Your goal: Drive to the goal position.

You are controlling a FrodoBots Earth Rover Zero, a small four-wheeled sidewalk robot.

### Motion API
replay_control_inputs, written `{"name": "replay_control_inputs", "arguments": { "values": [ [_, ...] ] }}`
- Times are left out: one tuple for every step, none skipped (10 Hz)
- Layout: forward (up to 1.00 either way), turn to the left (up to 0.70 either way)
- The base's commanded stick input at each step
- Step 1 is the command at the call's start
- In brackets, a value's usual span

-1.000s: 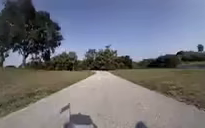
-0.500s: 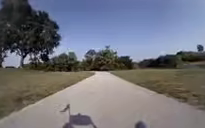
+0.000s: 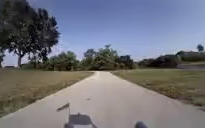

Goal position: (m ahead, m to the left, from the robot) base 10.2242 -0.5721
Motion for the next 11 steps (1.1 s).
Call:
{"name": "replay_control_inputs", "arguments": {
  "values": [
    [1.00, 0.03],
    [1.00, 0.03],
    [1.00, 0.03],
    [1.00, 0.03],
    [1.00, 0.03],
    [1.00, 0.03],
    [1.00, 0.03],
    [1.00, 0.03],
    [1.00, 0.03],
    [1.00, 0.03],
    [1.00, 0.03]
  ]
}}
